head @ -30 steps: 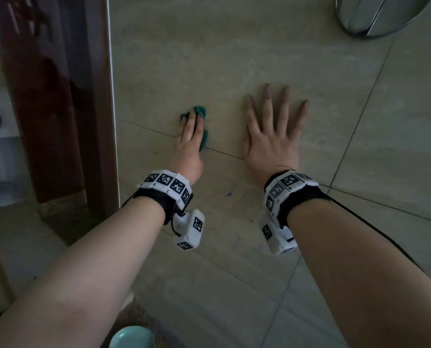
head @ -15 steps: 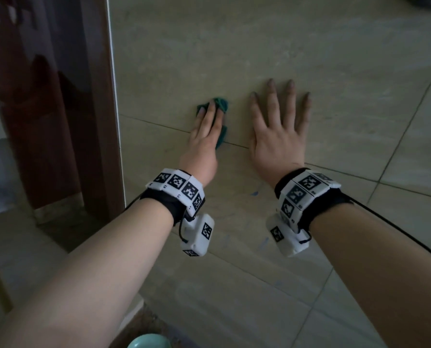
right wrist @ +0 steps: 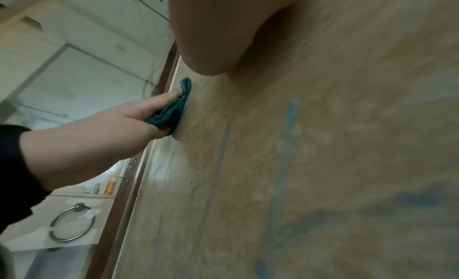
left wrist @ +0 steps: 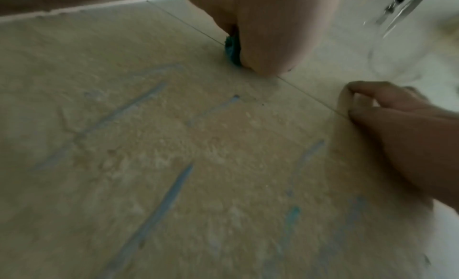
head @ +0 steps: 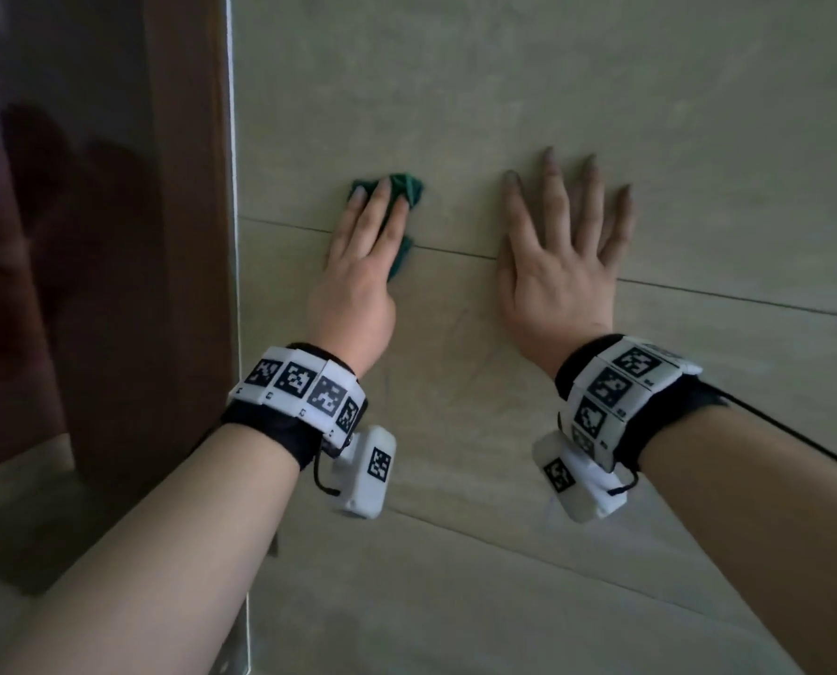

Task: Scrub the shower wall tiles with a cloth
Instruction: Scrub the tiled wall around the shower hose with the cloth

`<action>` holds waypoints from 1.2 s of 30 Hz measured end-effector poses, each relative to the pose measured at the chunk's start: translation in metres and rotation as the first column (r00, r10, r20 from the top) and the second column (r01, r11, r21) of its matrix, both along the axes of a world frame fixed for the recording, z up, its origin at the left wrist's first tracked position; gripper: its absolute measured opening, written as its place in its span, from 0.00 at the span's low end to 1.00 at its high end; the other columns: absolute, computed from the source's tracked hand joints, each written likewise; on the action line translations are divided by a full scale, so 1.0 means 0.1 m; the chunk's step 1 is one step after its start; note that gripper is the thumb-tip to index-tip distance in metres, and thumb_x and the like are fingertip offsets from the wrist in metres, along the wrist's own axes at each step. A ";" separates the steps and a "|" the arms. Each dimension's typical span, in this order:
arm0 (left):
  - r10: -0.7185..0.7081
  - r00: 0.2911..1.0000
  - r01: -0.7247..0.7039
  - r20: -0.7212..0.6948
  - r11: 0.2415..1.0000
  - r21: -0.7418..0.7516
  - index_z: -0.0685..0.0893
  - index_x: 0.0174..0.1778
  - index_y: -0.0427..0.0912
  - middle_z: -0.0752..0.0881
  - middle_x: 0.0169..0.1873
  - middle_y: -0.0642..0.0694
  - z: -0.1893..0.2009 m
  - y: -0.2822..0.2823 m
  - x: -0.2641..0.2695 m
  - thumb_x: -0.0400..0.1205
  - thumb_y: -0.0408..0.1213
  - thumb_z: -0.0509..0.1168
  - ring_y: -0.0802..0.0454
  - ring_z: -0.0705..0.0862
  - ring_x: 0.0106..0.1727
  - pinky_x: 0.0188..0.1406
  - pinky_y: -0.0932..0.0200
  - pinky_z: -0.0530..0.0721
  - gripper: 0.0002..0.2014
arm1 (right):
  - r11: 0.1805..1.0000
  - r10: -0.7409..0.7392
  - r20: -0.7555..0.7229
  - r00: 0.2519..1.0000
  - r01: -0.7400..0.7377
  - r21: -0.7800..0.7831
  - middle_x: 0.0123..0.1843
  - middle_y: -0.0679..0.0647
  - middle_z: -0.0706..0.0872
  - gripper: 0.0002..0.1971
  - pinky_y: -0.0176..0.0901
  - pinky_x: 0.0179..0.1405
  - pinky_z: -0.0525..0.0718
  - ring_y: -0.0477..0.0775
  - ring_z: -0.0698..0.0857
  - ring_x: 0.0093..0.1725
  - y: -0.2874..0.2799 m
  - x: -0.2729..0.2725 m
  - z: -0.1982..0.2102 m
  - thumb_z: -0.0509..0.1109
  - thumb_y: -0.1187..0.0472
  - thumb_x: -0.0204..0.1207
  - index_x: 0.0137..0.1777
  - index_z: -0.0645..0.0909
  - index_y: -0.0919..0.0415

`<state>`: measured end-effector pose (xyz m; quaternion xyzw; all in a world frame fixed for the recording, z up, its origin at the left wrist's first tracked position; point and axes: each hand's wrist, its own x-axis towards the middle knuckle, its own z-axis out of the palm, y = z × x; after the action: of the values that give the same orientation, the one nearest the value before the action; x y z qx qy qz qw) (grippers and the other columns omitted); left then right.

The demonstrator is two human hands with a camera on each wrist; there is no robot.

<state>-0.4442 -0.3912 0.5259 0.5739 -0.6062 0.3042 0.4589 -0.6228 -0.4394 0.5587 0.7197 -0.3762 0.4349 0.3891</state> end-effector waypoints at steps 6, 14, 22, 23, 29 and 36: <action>-0.055 0.998 0.054 -0.005 0.994 -0.091 0.64 0.81 0.40 0.59 0.83 0.45 0.01 -0.08 0.44 0.72 0.11 0.56 0.43 0.54 0.84 0.80 0.53 0.55 0.40 | 0.998 -0.031 0.066 0.997 0.035 -0.059 0.83 0.63 0.60 0.28 0.70 0.77 0.44 0.71 0.51 0.81 -0.04 0.49 -0.10 0.53 0.52 0.80 0.81 0.63 0.54; -0.027 0.979 -0.001 -0.204 0.990 -0.138 0.64 0.81 0.38 0.60 0.83 0.42 0.03 -0.07 1.07 0.71 0.10 0.56 0.43 0.55 0.84 0.81 0.66 0.45 0.41 | 0.995 -0.087 0.103 0.991 0.092 -0.044 0.85 0.61 0.52 0.27 0.70 0.77 0.39 0.69 0.46 0.83 -0.10 0.71 0.00 0.50 0.46 0.85 0.84 0.54 0.44; -0.177 0.984 0.168 -0.037 0.971 -0.170 0.69 0.79 0.37 0.66 0.80 0.42 -0.18 -0.11 0.55 0.74 0.17 0.52 0.42 0.58 0.83 0.82 0.48 0.57 0.34 | 0.986 -0.131 0.122 0.984 0.142 -0.084 0.84 0.63 0.58 0.26 0.75 0.76 0.45 0.73 0.52 0.82 -0.11 0.72 -0.03 0.51 0.46 0.85 0.83 0.59 0.45; -0.204 0.979 0.205 0.021 0.967 -0.149 0.69 0.79 0.38 0.66 0.80 0.43 -0.19 -0.10 0.49 0.76 0.19 0.50 0.43 0.58 0.83 0.82 0.47 0.58 0.32 | 0.986 -0.133 0.127 0.983 0.144 -0.083 0.84 0.63 0.58 0.26 0.74 0.76 0.45 0.73 0.52 0.82 -0.12 0.72 -0.03 0.50 0.46 0.85 0.83 0.59 0.45; -0.146 0.988 0.150 0.055 0.986 -0.079 0.69 0.80 0.42 0.65 0.81 0.46 -0.19 -0.07 0.66 0.76 0.21 0.47 0.45 0.58 0.83 0.81 0.44 0.62 0.34 | 0.983 -0.141 0.130 0.981 0.155 -0.101 0.83 0.64 0.58 0.26 0.75 0.75 0.47 0.73 0.53 0.81 -0.10 0.73 -0.04 0.51 0.46 0.85 0.83 0.60 0.46; 0.025 0.984 -0.048 -0.178 0.991 -0.125 0.65 0.81 0.38 0.61 0.82 0.40 -0.12 -0.07 0.80 0.71 0.18 0.50 0.39 0.57 0.83 0.82 0.54 0.52 0.37 | 0.990 -0.128 0.128 0.983 0.135 -0.048 0.84 0.63 0.55 0.27 0.77 0.76 0.46 0.73 0.51 0.82 -0.10 0.73 -0.03 0.51 0.46 0.85 0.84 0.57 0.45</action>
<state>-0.3642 -0.3981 0.5138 0.5787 -0.5317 0.2994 0.5411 -0.5503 -0.4494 0.5561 0.6534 -0.4340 0.4627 0.4131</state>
